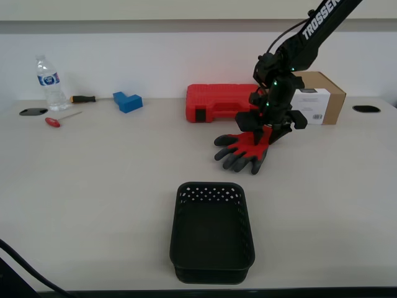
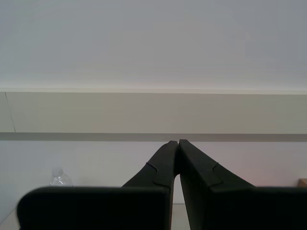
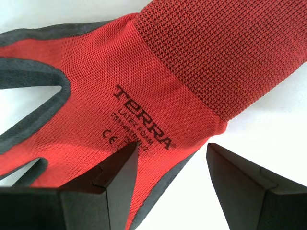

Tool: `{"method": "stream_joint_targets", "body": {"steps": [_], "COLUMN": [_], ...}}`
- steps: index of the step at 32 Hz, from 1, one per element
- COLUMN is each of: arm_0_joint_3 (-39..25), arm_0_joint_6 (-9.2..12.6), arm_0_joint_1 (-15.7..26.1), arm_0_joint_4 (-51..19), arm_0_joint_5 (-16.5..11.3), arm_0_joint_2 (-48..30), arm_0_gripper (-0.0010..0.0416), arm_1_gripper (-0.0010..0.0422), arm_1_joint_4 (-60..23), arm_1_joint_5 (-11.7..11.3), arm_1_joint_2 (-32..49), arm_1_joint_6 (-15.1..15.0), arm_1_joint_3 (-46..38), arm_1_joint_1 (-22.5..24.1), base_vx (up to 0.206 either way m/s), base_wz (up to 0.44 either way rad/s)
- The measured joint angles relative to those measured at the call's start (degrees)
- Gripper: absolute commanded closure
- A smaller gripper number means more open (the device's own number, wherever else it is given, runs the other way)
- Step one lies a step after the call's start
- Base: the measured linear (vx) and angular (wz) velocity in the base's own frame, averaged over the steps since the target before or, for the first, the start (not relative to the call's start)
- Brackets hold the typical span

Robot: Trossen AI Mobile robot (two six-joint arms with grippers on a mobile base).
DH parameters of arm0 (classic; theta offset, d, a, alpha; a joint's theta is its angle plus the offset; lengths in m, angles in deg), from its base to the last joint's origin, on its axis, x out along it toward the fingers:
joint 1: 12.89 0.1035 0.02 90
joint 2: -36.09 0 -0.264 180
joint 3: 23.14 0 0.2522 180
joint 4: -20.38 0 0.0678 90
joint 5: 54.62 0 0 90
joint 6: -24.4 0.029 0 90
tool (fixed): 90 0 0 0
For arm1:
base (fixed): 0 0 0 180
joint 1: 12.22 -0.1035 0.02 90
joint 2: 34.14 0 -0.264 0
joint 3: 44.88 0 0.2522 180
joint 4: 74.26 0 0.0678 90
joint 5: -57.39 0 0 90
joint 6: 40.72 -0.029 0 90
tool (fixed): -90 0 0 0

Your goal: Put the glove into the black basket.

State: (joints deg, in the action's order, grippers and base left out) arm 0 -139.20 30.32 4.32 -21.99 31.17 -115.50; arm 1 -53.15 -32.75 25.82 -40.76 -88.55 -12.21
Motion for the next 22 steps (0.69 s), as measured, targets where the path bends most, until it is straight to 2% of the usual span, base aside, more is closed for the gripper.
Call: {"method": "stream_joint_targets", "body": {"steps": [5,7,10,11,15,18,20,22], "arm_0_joint_3": [-0.2,0.1,-0.3,-1.0,-1.4,-2.2,-2.4,-2.4], "arm_0_joint_6": [1.1,2.2,2.5,3.6,4.0,4.2,4.2,3.7], "arm_0_joint_1": [0.4,0.7,1.0,1.2,1.6,1.6,0.9,0.3], "arm_0_joint_4": [-0.2,-1.2,-1.6,-2.1,-2.4,-3.1,-4.0,-4.7], "arm_0_joint_5": [0.6,-0.1,-0.5,-1.1,-1.2,-1.3,-1.8,-2.7], "arm_0_joint_2": [-0.8,-1.8,-2.8,-3.6,-4.0,-4.0,-4.0,-4.0], "arm_0_gripper": [0.0206,0.0209,0.0208,0.0209,0.0229,0.0291,0.0363,0.0406], "arm_1_gripper": [0.0412,0.0412,0.0412,0.0412,0.0412,0.0412,0.0412,0.0412], "arm_1_joint_4": [0.0,0.0,-0.2,-0.3,-0.3,-0.3,-0.3,-0.4], "arm_1_joint_5": [0.0,0.0,0.0,0.0,0.0,0.0,0.0,0.0], "arm_1_joint_2": [0.0,0.0,0.0,0.0,0.0,0.0,0.0,0.0], "arm_1_joint_6": [0.0,0.0,0.0,0.0,0.0,0.0,0.0,0.0], "arm_1_joint_3": [0.0,0.0,0.0,0.0,0.0,0.0,0.0,0.0], "arm_1_joint_1": [0.0,0.0,0.0,0.0,0.0,0.0,0.0,0.0], "base_vx": [0.000,0.000,0.000,0.000,0.000,0.000,0.000,0.000], "base_wz": [0.000,0.000,0.000,0.000,0.000,0.000,0.000,0.000]}}
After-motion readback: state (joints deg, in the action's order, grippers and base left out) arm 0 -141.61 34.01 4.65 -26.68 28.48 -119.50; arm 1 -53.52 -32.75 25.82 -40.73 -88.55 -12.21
